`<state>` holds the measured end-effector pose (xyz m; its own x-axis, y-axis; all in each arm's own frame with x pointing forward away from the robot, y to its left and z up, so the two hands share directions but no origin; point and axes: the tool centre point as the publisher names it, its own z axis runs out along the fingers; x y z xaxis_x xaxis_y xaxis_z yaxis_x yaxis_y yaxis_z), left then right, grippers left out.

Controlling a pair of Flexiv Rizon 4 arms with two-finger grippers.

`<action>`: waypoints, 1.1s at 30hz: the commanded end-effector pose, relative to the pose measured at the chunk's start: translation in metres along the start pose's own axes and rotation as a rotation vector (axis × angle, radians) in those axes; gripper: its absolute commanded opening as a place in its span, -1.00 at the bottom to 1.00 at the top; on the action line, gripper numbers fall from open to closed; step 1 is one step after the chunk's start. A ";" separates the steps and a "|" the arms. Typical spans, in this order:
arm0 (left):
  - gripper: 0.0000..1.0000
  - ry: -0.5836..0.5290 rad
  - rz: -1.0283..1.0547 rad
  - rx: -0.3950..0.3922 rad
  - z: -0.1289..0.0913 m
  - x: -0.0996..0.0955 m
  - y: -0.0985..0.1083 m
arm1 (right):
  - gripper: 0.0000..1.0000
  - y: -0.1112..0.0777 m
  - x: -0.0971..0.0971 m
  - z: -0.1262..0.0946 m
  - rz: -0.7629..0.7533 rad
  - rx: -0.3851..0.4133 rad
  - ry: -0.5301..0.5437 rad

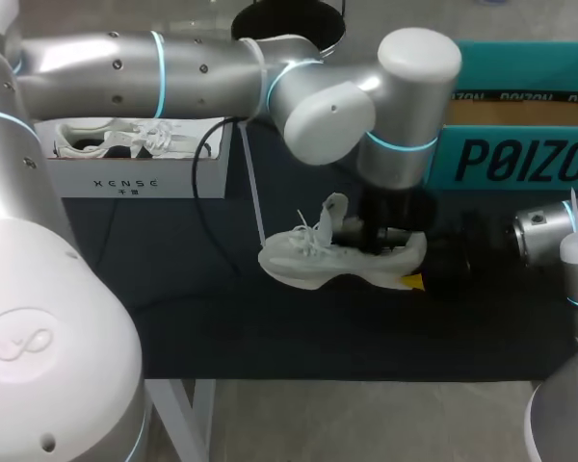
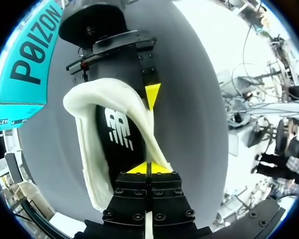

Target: Take the shoe out of the shoebox, open the shoe tongue, remove and reinsert the insole, then place the shoe into the shoebox

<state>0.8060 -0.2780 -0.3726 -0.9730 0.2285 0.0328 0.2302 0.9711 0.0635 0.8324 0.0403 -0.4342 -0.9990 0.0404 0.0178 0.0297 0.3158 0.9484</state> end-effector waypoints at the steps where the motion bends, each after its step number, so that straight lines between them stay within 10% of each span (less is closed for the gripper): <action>1: -1.00 -0.004 0.002 0.015 0.007 0.003 0.002 | -1.00 -0.002 -0.001 0.002 0.002 0.003 0.000; 13: -1.00 -0.023 0.004 0.026 0.014 -0.009 0.001 | -1.00 -0.002 -0.001 0.002 0.002 0.003 0.000; 24: 0.04 -0.026 0.027 0.002 0.025 -0.012 -0.001 | -1.00 -0.002 -0.001 0.002 0.002 0.003 0.000; 33: 0.04 -0.052 0.039 -0.023 0.033 -0.013 -0.007 | -1.00 -0.002 -0.001 0.002 0.002 0.003 0.000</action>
<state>0.8219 -0.2801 -0.3987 -0.9634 0.2680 -0.0102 0.2664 0.9608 0.0767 0.8317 0.0402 -0.4344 -0.9991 0.0397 0.0171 0.0288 0.3159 0.9484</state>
